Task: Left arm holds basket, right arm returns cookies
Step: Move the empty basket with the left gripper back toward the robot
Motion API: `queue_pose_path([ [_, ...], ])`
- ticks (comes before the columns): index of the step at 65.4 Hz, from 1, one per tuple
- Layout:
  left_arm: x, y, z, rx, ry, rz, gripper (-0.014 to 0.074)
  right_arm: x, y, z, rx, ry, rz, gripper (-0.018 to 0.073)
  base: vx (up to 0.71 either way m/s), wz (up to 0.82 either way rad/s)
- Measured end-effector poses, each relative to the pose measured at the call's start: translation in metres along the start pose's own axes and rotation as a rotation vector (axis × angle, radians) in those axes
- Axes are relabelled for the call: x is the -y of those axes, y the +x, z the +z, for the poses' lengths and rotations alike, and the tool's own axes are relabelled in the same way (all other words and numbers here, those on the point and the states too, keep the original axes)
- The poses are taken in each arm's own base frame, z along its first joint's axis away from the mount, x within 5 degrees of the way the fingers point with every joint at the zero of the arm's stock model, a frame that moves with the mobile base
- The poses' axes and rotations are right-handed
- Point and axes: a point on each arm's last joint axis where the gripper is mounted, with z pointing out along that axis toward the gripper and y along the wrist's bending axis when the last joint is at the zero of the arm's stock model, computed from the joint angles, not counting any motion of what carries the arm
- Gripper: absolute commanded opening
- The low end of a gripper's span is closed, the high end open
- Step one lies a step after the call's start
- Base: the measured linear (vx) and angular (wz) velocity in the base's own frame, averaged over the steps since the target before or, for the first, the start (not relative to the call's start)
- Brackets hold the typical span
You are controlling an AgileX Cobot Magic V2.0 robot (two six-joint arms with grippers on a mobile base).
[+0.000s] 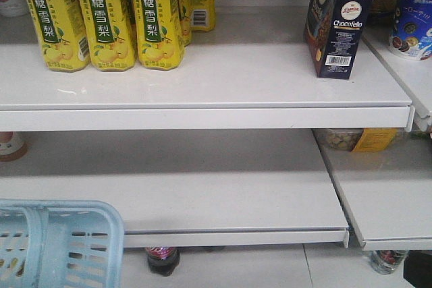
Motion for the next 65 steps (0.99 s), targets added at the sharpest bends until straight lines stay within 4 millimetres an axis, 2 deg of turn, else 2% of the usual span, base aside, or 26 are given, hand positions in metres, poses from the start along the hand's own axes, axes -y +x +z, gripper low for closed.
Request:
queue_pose_path([
  [16,-0.012,-0.006,-0.002,0.066,-0.142,0.135,-0.0007,0.000,0.000,0.000,0.000,0.000,0.000,-0.0004,0.00,0.00],
  [31,-0.011,-0.017,-0.003,0.184,-0.136,0.159,-0.0007,0.000,0.000,0.000,0.000,0.000,0.000,-0.0004,0.00,0.00],
  [38,-0.015,-0.021,0.000,0.257,-0.157,0.225,-0.0007,0.000,0.000,0.000,0.000,0.000,0.000,-0.0004,0.00,0.00],
  [51,-0.034,-0.011,0.014,0.273,-0.215,0.276,-0.0007,0.000,0.000,0.000,0.000,0.000,0.000,-0.0004,0.00,0.00],
  [65,-0.053,0.009,0.023,0.242,-0.270,0.327,-0.0007,0.000,0.000,0.000,0.000,0.000,0.000,-0.0004,0.00,0.00],
])
